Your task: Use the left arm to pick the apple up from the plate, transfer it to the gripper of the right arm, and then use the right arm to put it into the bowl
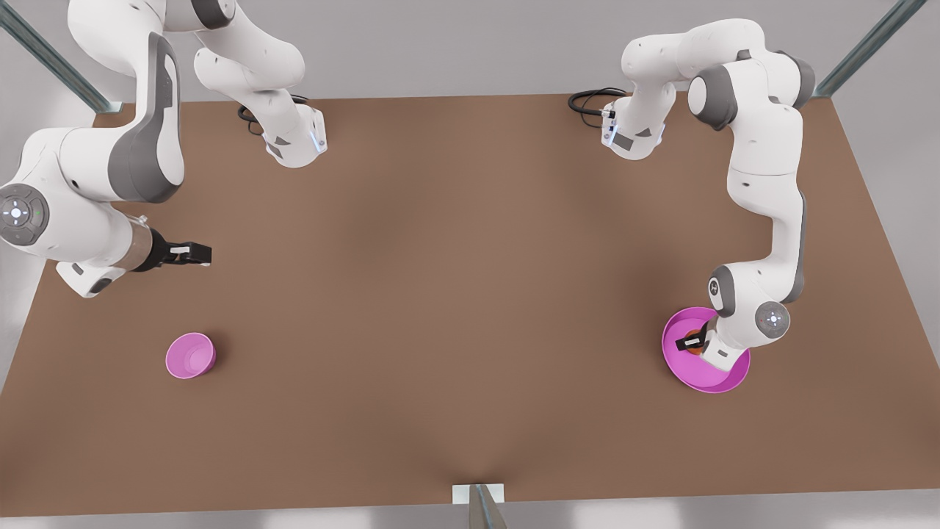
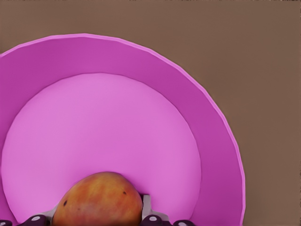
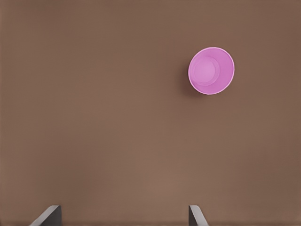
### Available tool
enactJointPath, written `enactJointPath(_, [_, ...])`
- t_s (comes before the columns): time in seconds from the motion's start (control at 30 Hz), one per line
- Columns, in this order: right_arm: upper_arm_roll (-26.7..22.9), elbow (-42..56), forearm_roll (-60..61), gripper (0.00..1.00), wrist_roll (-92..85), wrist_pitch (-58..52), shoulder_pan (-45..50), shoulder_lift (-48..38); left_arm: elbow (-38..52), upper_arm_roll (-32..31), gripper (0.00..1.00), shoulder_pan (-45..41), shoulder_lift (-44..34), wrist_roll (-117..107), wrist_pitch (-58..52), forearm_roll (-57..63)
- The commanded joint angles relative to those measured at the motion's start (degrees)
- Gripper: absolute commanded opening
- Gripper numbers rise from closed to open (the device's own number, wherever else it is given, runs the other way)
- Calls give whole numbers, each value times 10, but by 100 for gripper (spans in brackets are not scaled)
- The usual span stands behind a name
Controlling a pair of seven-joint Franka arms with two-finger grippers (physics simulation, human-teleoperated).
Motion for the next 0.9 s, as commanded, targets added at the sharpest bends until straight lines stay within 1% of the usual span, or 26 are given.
enactJointPath(0.0, [0, 0, 1, 100, 0, -1, 1, -1, 1, -1, 67, 0, -2, -1, 0, -2])
enactJointPath(0.17, [0, 0, 0, 100, 0, -1, 1, 0, 5, -3, 66, 0, -4, 0, -2, -2])
enactJointPath(0.27, [0, 0, 0, 100, 0, -1, 1, 0, 5, -3, 66, -1, -22, -7, -7, -3])
enactJointPath(0.3, [0, 0, 0, 100, 0, -1, 1, 0, 5, -3, 66, -3, -29, -7, -7, -21])
enactJointPath(0.33, [0, 0, 0, 100, 0, -1, 1, 0, 5, -3, 66, -5, -39, -8, -7, -62])
enactJointPath(0.43, [0, 0, 13, 100, -2, 0, -2, 4, 14, -3, 66, -34, -68, -82, -35, -92])
enactJointPath(0.5, [0, 14, 58, 100, -99, 12, -8, 39, 15, -3, 66, -94, -101, -134, -57, -169])
enactJointPath(0.53, [0, 29, 84, 100, -155, 20, -13, 63, 40, -3, 66, -118, -102, -169, -86, -189])
enactJointPath(0.57, [0, 70, 144, 100, -289, 19, -15, 117, 92, -12, 66, -144, -97, -208, -152, -211])
enactJointPath(0.6, [0, 86, 221, 100, -355, 19, -15, 151, 142, -34, 66, -145, -92, -208, -207, -238])
enactJointPath(0.67, [5, 88, 335, 100, -490, 19, -15, 196, 204, -94, 66, -144, -72, -205, -250, -262])
enactJointPath(0.7, [5, 90, 410, 100, -602, 19, -24, 234, 250, -140, 66, -144, -47, -200, -253, -288])
enactJointPath(0.73, [5, 91, 462, 100, -673, 19, -26, 262, 292, -181, 66, -144, -19, -200, -252, -289])
enactJointPath(0.8, [25, 105, 557, 100, -827, 23, -26, 316, 324, -212, 66, -146, 6, -184, -240, -371])
enactJointPath(0.83, [41, 100, 587, 100, -936, 51, -25, 325, 330, -235, 66, -146, 23, -135, -230, -378])
enactJointPath(0.87, [46, 99, 601, 100, -1000, 74, -25, 327, 331, -253, 66, -146, 37, -105, -212, -397])
